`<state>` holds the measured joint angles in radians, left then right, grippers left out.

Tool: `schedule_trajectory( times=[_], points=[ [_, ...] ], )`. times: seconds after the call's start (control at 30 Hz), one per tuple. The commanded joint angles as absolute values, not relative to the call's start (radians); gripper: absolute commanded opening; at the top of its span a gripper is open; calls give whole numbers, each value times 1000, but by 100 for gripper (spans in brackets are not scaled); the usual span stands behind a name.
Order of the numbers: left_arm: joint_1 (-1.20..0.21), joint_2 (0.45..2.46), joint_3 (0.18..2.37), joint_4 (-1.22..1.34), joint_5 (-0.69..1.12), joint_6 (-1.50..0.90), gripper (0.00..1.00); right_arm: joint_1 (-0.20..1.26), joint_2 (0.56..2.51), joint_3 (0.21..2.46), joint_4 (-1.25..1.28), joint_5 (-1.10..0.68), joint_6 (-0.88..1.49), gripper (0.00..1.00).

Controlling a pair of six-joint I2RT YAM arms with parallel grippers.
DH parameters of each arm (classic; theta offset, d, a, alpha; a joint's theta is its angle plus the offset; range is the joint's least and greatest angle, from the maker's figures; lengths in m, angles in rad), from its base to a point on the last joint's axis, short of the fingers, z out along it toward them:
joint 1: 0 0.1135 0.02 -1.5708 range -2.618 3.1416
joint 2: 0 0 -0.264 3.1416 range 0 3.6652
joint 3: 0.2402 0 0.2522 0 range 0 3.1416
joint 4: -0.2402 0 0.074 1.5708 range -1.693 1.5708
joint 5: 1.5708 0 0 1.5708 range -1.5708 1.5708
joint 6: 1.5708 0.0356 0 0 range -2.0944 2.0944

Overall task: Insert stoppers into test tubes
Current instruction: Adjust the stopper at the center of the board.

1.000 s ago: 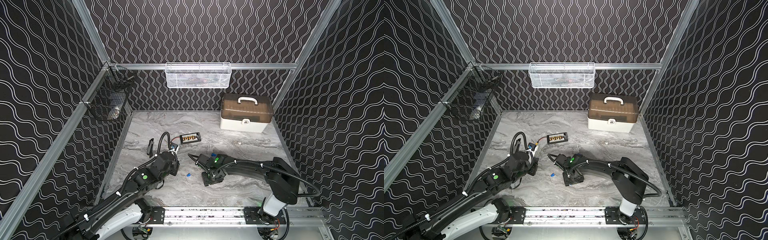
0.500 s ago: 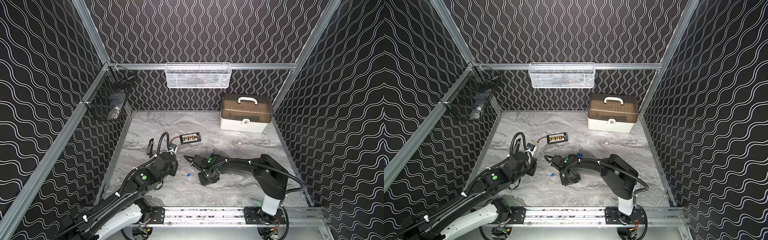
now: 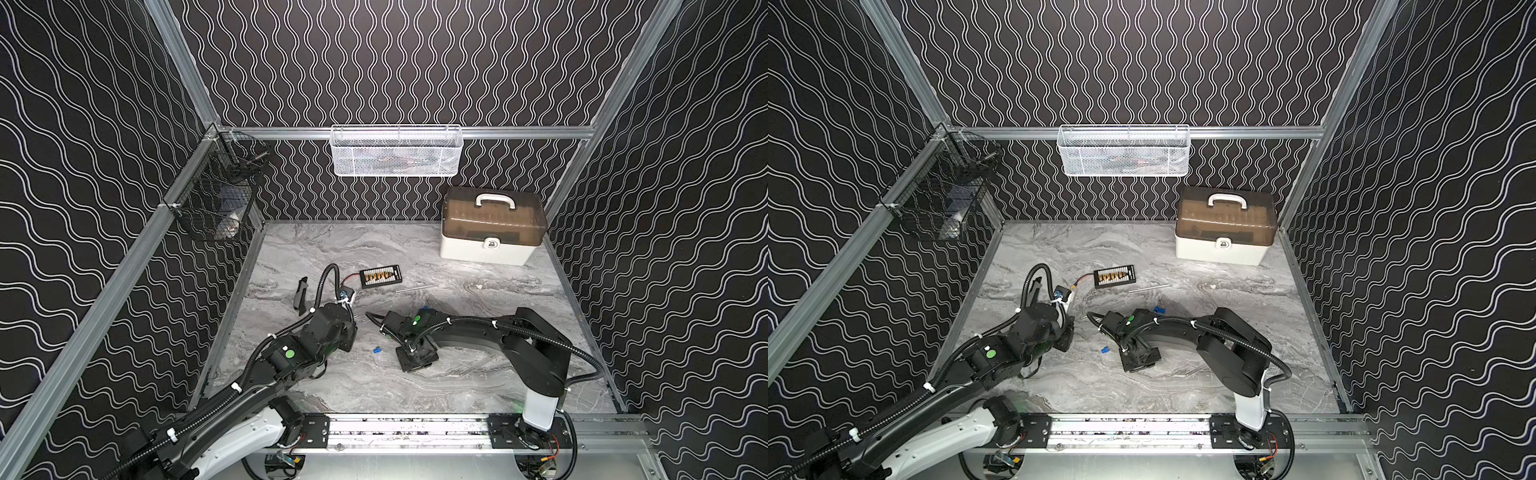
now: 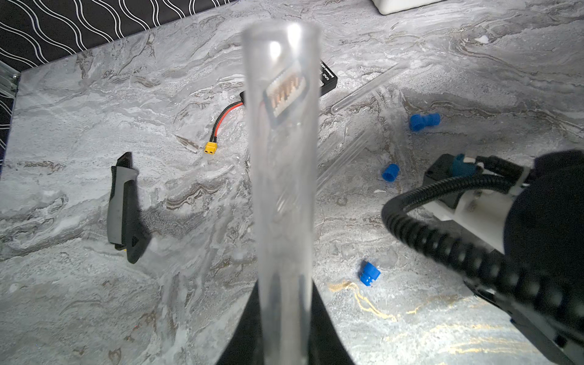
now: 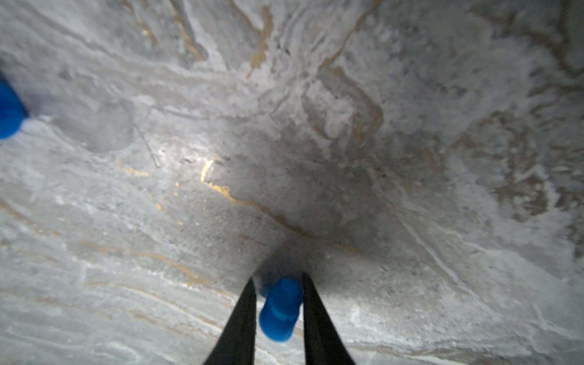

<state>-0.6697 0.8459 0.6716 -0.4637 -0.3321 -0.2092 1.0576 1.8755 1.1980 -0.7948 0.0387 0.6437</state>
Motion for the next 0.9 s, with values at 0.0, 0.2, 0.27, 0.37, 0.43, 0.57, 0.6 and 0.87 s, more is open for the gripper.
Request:
schedule_trajectory(
  times=[0.0,0.2,0.27,0.37,0.43,0.57,0.6,0.87],
  points=[
    [-668,852,683,-450,-340,-195,0,1059,1882,1197,-828,48,644,19],
    [-668,839,671,-439,-358,-195,0,1059,1866,1190,-824,51,630,14],
    [-667,835,667,-439,-366,-193,0,1059,1854,1197,-824,66,603,14],
    [-667,824,666,-441,-378,-189,0,1052,1832,1216,-804,73,476,14],
    [-667,814,665,-445,-386,-186,0,1048,1817,1226,-776,24,309,15],
    [-667,786,652,-451,-399,-193,0,1014,1795,1234,-726,-49,12,14],
    [-667,779,649,-455,-402,-196,0,1002,1798,1236,-715,-55,-47,14],
    [-667,730,638,-478,-424,-207,0,924,1825,1212,-605,-132,-315,15]
  ],
)
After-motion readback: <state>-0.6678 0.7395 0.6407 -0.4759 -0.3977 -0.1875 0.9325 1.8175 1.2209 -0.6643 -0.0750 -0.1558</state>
